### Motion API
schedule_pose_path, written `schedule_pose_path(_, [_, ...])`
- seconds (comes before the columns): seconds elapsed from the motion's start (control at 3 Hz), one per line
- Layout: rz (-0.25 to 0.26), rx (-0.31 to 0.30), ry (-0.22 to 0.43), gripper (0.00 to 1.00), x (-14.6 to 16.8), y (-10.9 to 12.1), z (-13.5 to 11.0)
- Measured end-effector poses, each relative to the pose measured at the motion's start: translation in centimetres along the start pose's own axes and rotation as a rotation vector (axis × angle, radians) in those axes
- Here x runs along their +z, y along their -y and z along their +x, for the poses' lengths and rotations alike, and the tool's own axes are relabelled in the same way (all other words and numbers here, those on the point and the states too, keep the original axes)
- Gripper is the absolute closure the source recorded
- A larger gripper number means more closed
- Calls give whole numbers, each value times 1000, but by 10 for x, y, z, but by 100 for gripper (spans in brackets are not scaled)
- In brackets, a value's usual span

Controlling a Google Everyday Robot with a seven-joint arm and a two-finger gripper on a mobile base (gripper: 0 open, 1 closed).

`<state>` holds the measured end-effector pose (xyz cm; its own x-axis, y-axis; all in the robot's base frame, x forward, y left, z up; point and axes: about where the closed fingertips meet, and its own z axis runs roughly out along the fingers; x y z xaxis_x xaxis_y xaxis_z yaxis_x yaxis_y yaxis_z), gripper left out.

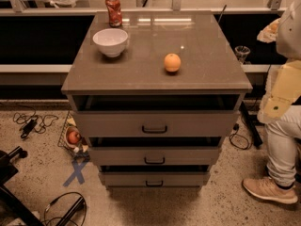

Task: Open top drawer

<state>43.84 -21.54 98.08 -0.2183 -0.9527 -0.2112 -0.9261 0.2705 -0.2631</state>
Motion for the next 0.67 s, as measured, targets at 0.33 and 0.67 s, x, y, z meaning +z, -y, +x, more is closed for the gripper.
schedule_pose_path(0.33, [16,5,13,0,2,-2,-1])
schedule_pose_path(0.67, [45,4,49,0,12,-6,-1])
